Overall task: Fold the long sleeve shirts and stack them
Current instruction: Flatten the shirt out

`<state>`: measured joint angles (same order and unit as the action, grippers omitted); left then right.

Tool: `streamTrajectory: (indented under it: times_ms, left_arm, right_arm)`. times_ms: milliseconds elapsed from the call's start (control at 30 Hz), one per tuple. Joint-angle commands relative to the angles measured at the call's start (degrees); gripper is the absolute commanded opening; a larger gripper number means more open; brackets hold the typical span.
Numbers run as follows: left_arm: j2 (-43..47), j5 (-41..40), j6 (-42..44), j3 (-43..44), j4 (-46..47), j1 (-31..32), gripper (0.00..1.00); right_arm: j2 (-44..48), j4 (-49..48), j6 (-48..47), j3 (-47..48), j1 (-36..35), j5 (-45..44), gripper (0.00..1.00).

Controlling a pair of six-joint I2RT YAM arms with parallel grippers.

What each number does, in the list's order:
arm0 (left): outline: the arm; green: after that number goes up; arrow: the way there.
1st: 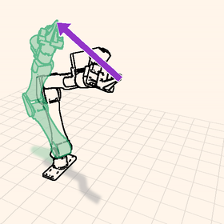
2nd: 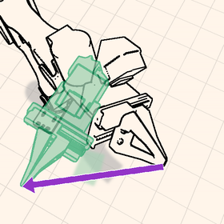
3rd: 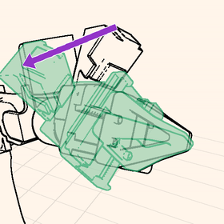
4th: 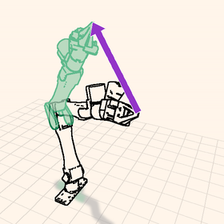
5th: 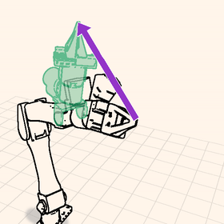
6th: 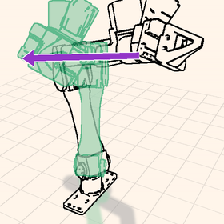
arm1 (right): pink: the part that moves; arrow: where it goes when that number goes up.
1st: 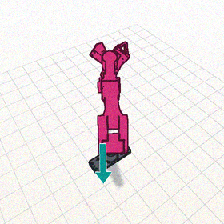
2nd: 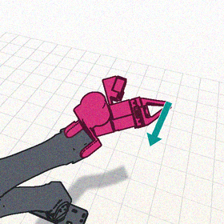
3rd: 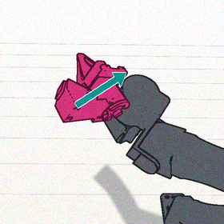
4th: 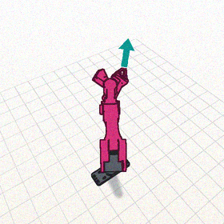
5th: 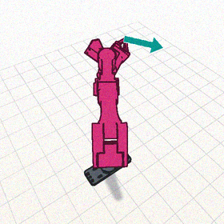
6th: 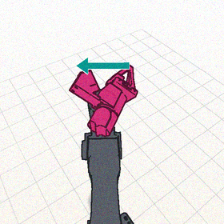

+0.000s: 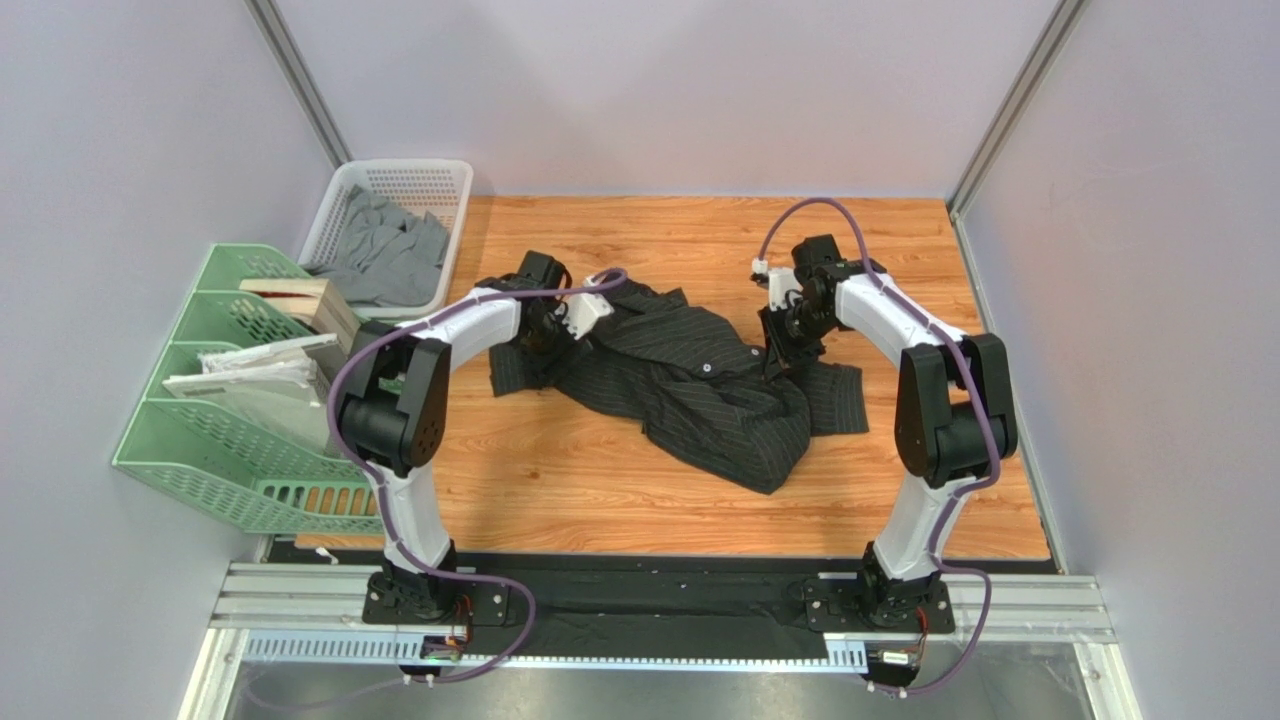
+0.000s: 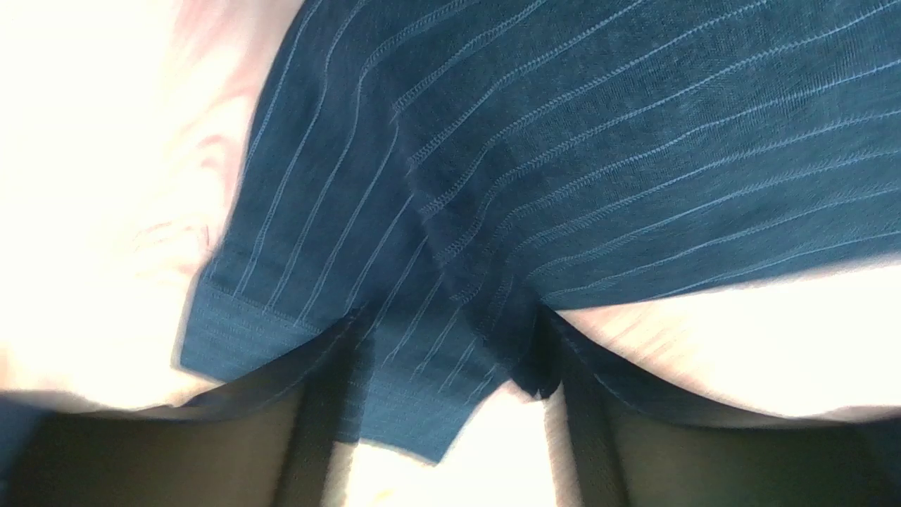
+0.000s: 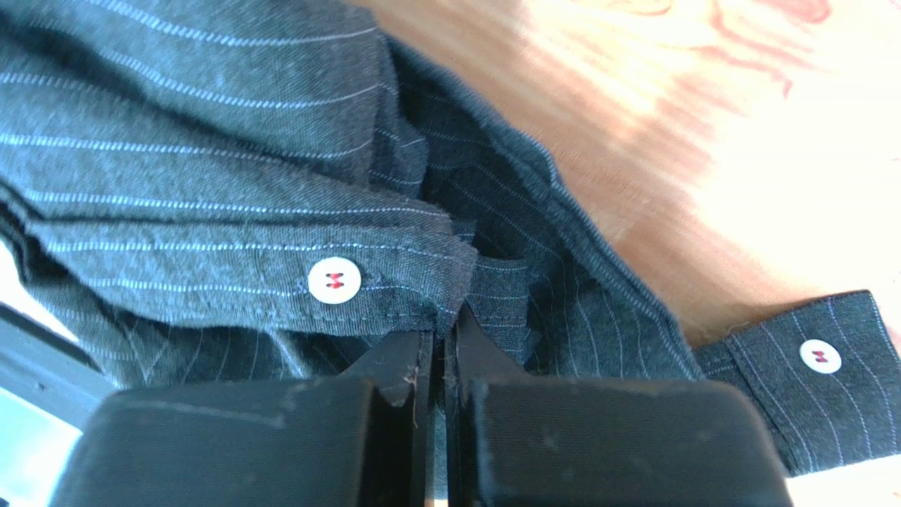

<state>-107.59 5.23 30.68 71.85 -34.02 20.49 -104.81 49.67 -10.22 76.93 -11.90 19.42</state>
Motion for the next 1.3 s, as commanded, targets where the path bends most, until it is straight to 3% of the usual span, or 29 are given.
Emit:
streamTrajectory:
  times_ms: [0, 33, 67, 133, 300, 533, 600, 667, 767, 800, 867, 900, 933, 1033, 1133, 1267]
  left_arm:
    - [0.27, 1.17, 0.52, 4.43, -6.83, -1.24, 0.52]
    - [1.23, 1.18, 1.13, 3.91, -7.72, -1.33, 0.41]
    - [3.42, 0.83, 2.36, 3.21, -8.77, -1.68, 0.15]
    - [5.80, 3.01, 3.77, 2.06, -10.88, -3.87, 0.01]
    - [16.52, 13.01, 8.78, 0.30, -18.35, -10.54, 0.00]
    - [33.92, 29.73, 12.92, 7.32, -29.96, -11.79, 0.00]
    - [35.96, 33.67, 8.80, 11.70, -31.89, -11.79, 0.00]
    - [35.09, 37.72, 3.20, 21.63, -33.65, -11.70, 0.00]
    - [32.02, 42.83, -9.55, 35.16, -28.14, -10.48, 0.00]
    - [30.96, 43.54, -12.45, 41.11, -26.29, -8.38, 0.00]
    - [27.02, 42.67, -19.06, 47.12, -21.89, -5.30, 0.00]
    - [25.43, 40.49, -21.08, 52.46, -20.57, -2.07, 0.00]
    - [23.93, 38.90, -25.19, 55.03, -18.30, -0.64, 0.00]
    - [17.08, 28.80, -31.18, 64.00, -15.83, 3.85, 0.00]
    - [10.57, 16.52, -35.85, 70.25, -13.45, 7.18, 0.00]
    - [3.28, -5.97, -34.81, 73.17, -8.19, 13.07, 0.00]
  right_arm:
    - [-1.18, -2.39, 2.92, 3.14, 0.47, -1.14, 0.00]
    - [-0.92, -2.38, 3.10, 3.32, 1.35, -0.96, 0.00]
    - [-0.22, -2.38, 3.10, 3.41, 1.88, -0.61, 0.00]
    - [0.40, -1.60, 2.75, 3.67, 3.72, 0.09, 0.00]
    - [1.37, 0.24, 1.61, 4.63, 6.01, 1.58, 0.00]
    - [3.38, 2.10, 2.92, 7.01, 6.36, 5.28, 0.00]
    - [3.83, 2.27, 3.36, 8.93, 6.28, 4.67, 0.00]
    - [3.57, 2.27, 4.24, 11.22, 6.36, 3.61, 0.00]
    - [0.42, 2.19, 5.64, 18.77, 6.36, 3.69, 0.03]
    - [-0.64, 2.10, 6.43, 20.96, 6.28, 5.96, 0.13]
    - [-3.45, 2.10, 6.53, 28.52, 6.36, 8.43, 0.39]
    - [-4.16, 2.18, 6.70, 31.24, 6.36, 8.53, 0.61]
    - [-4.43, 2.71, 6.44, 35.44, 6.45, 8.79, 0.68]
    - [-1.37, 2.63, 6.44, 37.25, 7.77, 13.44, 0.76]
    - [8.89, -4.38, 8.01, 27.53, 8.39, 18.10, 0.76]
    - [25.42, -18.18, 11.43, 8.01, 7.95, 22.67, 0.78]
